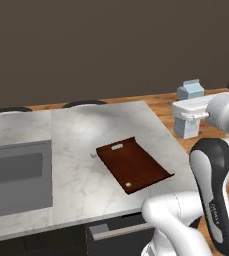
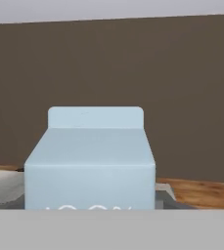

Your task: Take out the milk from the fridge and place it on the tray on the counter. Then take the sugar cube near the tray and place it in the tray.

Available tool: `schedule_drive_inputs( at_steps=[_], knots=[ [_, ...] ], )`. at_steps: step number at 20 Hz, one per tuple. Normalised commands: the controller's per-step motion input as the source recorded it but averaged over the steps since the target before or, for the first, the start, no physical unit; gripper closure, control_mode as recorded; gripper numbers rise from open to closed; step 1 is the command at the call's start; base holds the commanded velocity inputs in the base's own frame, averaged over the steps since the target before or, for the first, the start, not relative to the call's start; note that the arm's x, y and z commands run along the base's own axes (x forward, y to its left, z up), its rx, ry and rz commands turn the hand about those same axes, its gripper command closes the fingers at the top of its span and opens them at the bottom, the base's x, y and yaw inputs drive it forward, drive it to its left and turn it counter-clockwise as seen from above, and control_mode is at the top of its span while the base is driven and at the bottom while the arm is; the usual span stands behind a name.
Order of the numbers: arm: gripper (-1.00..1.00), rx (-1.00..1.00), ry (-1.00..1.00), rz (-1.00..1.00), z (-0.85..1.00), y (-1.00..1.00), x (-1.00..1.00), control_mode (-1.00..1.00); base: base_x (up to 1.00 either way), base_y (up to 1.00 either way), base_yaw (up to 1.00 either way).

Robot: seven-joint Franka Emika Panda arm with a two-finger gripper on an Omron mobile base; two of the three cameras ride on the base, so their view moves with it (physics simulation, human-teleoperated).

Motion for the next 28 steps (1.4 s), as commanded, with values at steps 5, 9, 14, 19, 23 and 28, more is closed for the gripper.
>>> schedule_drive_inputs(
  at_steps=[5,9,14,19,23,28],
  knots=[
    [1.00,0.00,0.00,0.25,-0.55,-0.14,0.50,-1.00,0.00,0.00,0.00],
    [1.00,0.00,0.01,0.27,-0.65,-0.03,0.54,-1.00,0.00,0.00,0.00],
    [1.00,0.02,0.00,0.30,-0.67,0.00,0.59,-1.00,0.00,0.00,0.00],
    [1.00,0.09,-0.09,0.24,-0.61,0.00,0.58,-1.00,0.00,0.00,0.00],
    [1.00,0.03,0.00,0.22,-0.69,0.00,0.74,-1.00,0.00,0.00,0.00],
    [1.00,0.00,0.02,0.10,-0.55,0.00,0.74,-1.00,0.00,0.00,0.00]
  ],
)
